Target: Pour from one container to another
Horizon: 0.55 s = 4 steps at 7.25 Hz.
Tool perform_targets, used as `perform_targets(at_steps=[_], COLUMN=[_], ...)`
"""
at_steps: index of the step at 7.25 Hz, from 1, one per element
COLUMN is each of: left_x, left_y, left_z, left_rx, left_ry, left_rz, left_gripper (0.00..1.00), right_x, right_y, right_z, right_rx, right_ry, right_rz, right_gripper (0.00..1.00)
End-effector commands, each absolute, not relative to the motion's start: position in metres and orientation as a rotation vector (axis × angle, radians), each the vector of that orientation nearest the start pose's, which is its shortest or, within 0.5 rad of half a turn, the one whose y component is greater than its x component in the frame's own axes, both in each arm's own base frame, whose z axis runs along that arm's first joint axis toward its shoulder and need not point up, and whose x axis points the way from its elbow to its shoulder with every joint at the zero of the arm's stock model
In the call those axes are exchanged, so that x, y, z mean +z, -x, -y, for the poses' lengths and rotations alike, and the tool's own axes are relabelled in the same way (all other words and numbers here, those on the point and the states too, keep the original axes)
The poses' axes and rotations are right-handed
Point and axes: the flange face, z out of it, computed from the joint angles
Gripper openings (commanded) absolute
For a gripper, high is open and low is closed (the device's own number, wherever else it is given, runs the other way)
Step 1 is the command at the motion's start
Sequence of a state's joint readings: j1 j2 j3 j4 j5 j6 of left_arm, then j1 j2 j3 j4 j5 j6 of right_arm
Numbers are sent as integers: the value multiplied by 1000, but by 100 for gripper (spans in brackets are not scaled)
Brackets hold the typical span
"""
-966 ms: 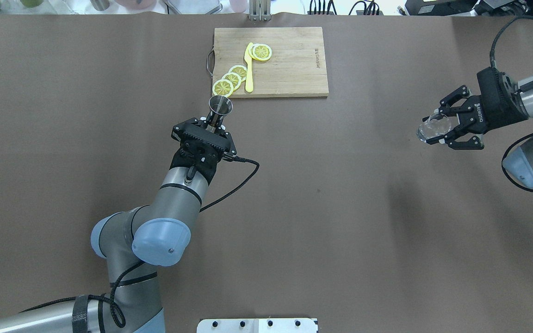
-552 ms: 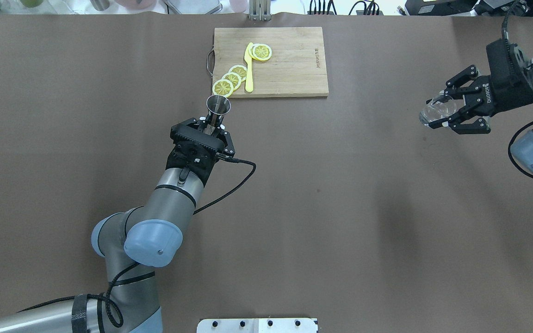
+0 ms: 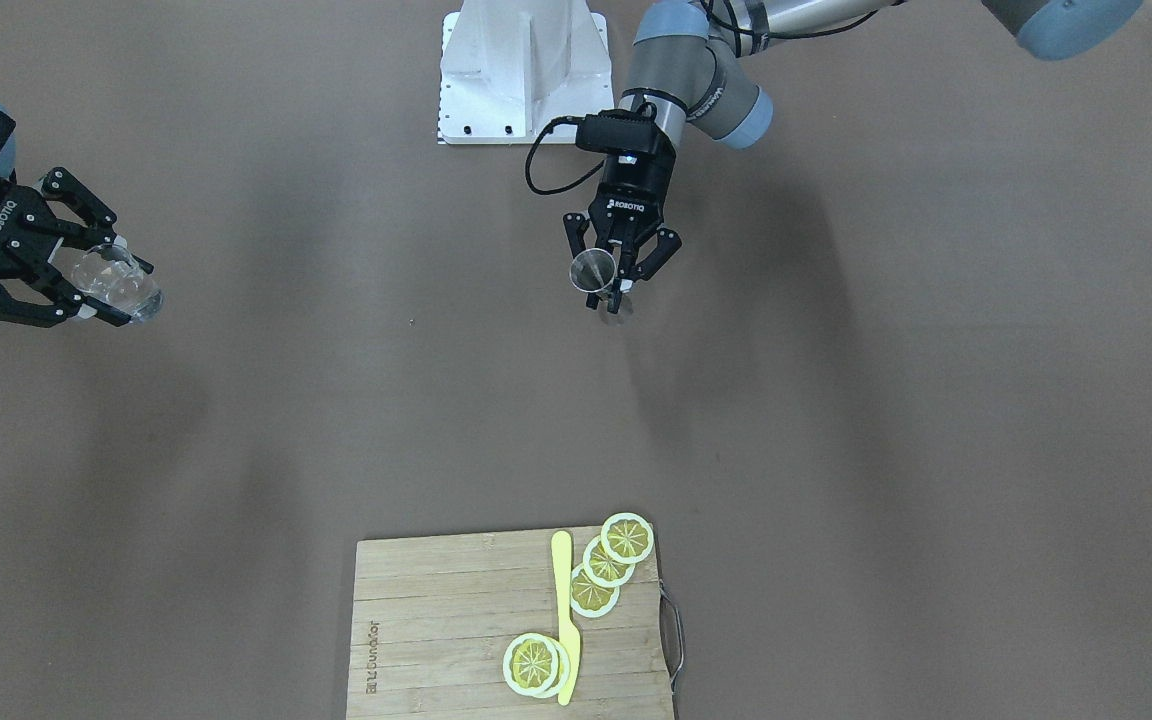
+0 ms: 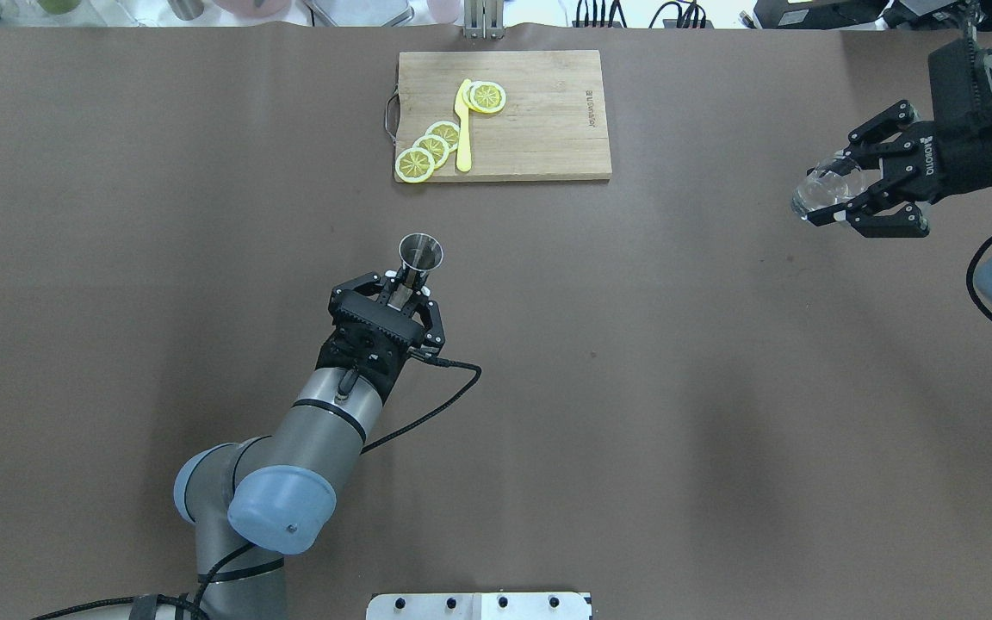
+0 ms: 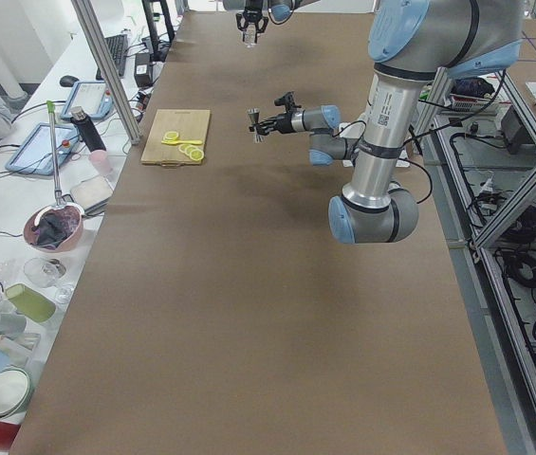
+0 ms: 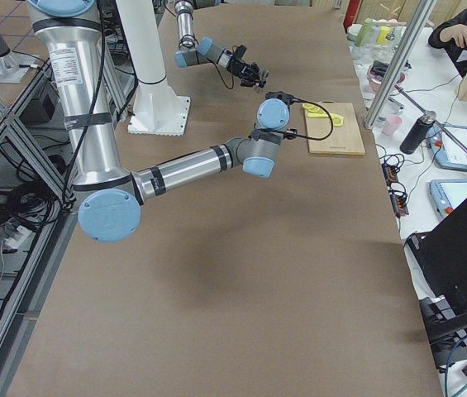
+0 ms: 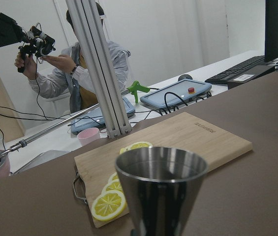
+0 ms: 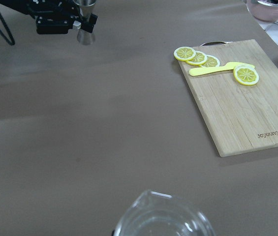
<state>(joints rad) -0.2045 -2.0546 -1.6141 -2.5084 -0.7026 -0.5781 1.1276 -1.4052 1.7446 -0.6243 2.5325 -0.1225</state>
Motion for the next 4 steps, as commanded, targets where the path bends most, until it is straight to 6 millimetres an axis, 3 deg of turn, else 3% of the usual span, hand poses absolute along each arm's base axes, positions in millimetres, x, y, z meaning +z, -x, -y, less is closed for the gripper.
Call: perform_targets(at_steps=[1, 2, 3, 4], left_x=[234, 221, 204, 186], left_y=[-561, -554, -543, -543], left_z=[308, 307, 328, 333], left_rx=[8, 19, 57, 61], left_ry=[-1318, -1337, -1399, -1418], left_rz=[-765, -770, -695, -689], left_gripper=[0, 0, 0, 0], right_x=[356, 344, 335, 328], right_y=[172, 172, 172, 182], right_z=[487, 483, 479, 476], right_rx=[-1053, -1052, -1048, -1046], right_ry=[-1066, -1051, -1032, -1008], right_rz=[1037, 1040, 1043, 1037], right_gripper=[0, 0, 0, 0])
